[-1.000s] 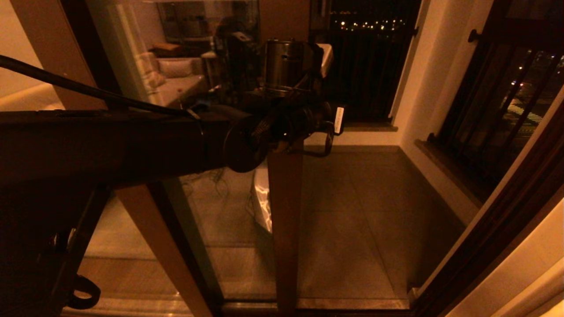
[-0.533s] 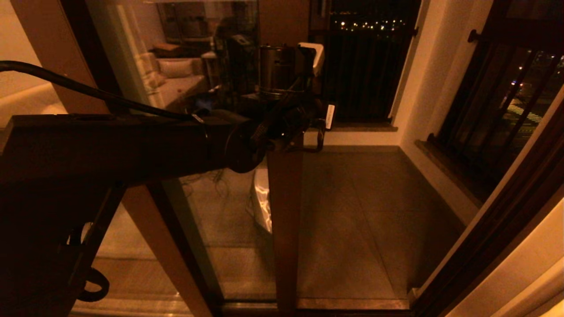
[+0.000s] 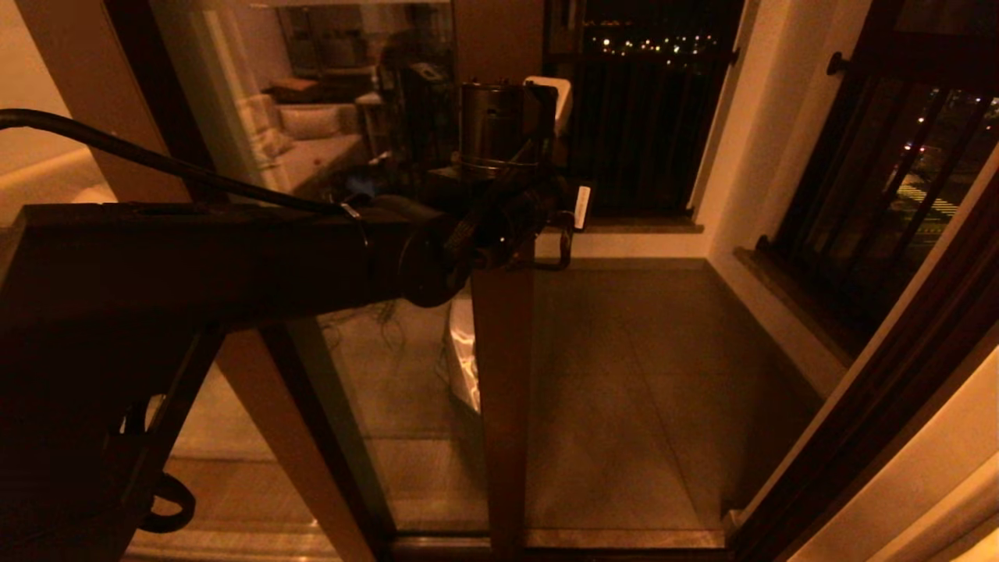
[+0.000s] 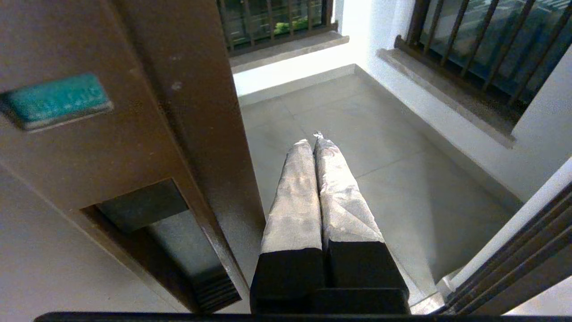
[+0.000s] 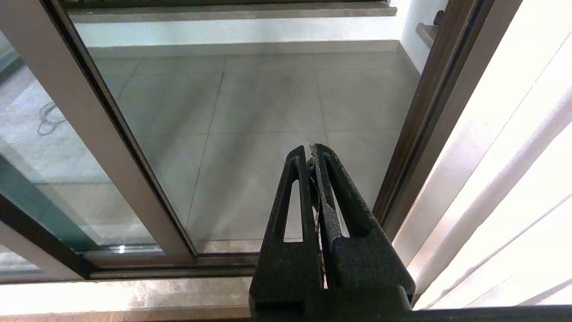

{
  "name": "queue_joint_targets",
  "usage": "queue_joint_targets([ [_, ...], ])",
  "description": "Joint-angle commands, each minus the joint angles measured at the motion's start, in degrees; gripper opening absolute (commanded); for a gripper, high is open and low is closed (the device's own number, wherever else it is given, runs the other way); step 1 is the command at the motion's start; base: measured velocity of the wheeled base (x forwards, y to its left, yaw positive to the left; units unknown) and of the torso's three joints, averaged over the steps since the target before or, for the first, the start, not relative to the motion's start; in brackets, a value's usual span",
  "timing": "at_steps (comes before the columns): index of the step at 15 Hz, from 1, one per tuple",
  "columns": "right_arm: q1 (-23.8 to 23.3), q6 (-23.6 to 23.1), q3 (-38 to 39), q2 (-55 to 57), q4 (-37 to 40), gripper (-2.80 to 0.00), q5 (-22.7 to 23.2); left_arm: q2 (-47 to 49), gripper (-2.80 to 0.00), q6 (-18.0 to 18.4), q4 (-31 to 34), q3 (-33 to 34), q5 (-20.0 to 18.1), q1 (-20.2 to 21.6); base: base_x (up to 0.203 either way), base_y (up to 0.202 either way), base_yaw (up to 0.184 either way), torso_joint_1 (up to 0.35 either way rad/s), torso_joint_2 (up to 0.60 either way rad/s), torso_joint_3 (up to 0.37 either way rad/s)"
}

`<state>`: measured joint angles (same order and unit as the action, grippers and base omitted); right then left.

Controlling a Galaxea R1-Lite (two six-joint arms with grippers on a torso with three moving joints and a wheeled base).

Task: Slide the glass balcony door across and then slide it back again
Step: Open the slid door

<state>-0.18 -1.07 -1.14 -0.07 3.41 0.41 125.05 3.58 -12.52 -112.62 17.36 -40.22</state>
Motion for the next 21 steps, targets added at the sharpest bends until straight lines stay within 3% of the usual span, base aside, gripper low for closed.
queue_joint_targets([
  [1,0.0,0.0,0.0,0.1,0.0,-2.8,0.0,-0.8,-2.8,0.0,0.0,0.1,0.4,0.4,0.0,0.0,0.0,0.0,0.0,0.0],
  [8,0.0,-0.1,0.0,0.1,0.0,-2.8,0.0,-2.7,-2.8,-0.2,0.2,1.5,1.6,1.7,0.0,0.0,0.0,0.0,0.0,0.0],
  [11,0.0,0.0,0.0,0.1,0.0,-2.8,0.0,-5.5,-2.8,-0.3,0.0,7.0,1.5,1.8,0.0,0.0,0.0,0.0,0.0,0.0],
  [21,0.0,0.0,0.0,0.1,0.0,-2.8,0.0,-9.5,-2.8,-1.8,-0.1,13.3,1.6,5.3,0.0,0.0,0.0,0.0,0.0,0.0],
])
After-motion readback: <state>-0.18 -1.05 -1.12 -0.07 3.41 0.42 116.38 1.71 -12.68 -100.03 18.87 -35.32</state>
